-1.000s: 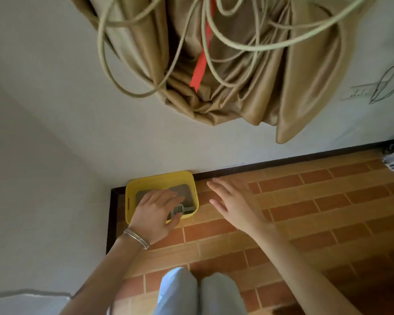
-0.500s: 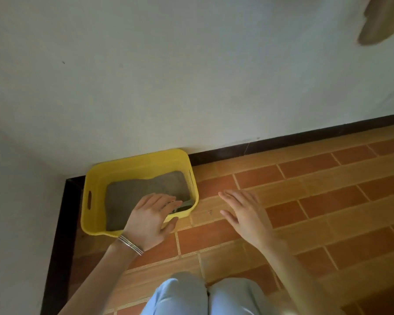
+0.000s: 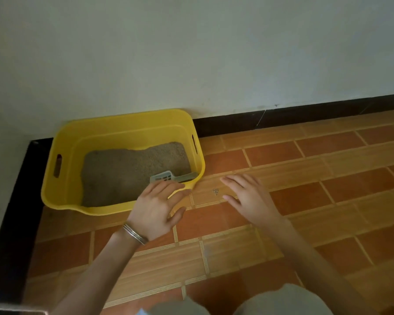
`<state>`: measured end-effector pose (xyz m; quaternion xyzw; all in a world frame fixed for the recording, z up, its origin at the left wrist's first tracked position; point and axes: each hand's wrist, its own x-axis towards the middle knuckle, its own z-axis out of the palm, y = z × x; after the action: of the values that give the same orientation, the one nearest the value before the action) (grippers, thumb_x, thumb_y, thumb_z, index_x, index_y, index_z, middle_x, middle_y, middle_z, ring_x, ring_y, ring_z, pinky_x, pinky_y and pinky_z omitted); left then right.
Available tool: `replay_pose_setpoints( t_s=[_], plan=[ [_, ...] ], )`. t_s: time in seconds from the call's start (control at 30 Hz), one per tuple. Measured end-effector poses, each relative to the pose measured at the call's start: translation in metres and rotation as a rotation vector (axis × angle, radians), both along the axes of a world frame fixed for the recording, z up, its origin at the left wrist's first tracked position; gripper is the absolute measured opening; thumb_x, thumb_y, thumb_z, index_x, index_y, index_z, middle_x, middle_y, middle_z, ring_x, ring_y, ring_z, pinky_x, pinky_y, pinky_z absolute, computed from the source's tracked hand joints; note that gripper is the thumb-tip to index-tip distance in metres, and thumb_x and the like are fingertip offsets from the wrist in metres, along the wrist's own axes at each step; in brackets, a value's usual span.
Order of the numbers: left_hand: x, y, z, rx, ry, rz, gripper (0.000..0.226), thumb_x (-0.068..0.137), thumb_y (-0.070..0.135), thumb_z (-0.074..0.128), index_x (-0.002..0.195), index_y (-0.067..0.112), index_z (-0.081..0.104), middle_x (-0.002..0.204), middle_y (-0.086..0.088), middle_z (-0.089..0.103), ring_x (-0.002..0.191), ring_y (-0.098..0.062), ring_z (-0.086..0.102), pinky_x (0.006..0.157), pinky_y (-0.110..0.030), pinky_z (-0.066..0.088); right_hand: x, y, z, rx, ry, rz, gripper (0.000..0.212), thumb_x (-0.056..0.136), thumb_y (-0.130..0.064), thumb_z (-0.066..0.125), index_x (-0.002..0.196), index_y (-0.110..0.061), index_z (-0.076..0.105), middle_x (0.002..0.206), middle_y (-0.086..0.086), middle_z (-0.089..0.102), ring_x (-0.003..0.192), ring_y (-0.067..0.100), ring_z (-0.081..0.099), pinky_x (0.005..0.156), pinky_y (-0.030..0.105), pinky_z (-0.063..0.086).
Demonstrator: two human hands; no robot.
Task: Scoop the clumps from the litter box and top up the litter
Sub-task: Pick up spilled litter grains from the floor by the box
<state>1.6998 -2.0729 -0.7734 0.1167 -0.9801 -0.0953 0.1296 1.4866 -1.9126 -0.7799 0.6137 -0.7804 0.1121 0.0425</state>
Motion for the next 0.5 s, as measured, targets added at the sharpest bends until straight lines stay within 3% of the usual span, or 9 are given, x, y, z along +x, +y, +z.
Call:
replay_pose_setpoints(
  t_s=[0.17,0.33,0.5],
  plan=[
    [-0.008,0.009,-0.016,0.073,0.067,-0.023,0.039,0.085,0.038,0.051,0.118,0.022,0.061,0.118,0.005,0.061,0.110,-0.016,0.054,0.093,-0.031,0.039,-0.012,-0.005,-0.021,-0.003,0.025,0.041,0.046,0.075,-0.029,0.074,0.117,-0.013,0.062,0.111,0.001,0.065,0.099,0.021,0.062,0.082,0.039,0.050],
    [-0.030,0.021,-0.049,0.296,0.068,-0.099,0.036,0.087,0.033,0.053,0.121,0.023,0.058,0.121,0.010,0.058,0.112,-0.009,0.053,0.090,-0.031,0.044,-0.035,0.006,-0.063,0.010,-0.045,-0.019,0.045,0.072,-0.026,0.077,0.113,-0.013,0.064,0.109,0.000,0.066,0.098,0.021,0.063,0.081,0.040,0.050],
    [-0.053,0.032,-0.077,0.479,0.053,-0.021,0.038,0.087,0.037,0.052,0.124,0.026,0.056,0.122,0.013,0.056,0.111,-0.003,0.052,0.092,-0.022,0.044,-0.046,0.007,-0.084,0.054,-0.093,-0.033,0.046,0.066,-0.028,0.082,0.108,-0.018,0.067,0.103,-0.005,0.067,0.092,0.016,0.064,0.077,0.030,0.049]
  ],
)
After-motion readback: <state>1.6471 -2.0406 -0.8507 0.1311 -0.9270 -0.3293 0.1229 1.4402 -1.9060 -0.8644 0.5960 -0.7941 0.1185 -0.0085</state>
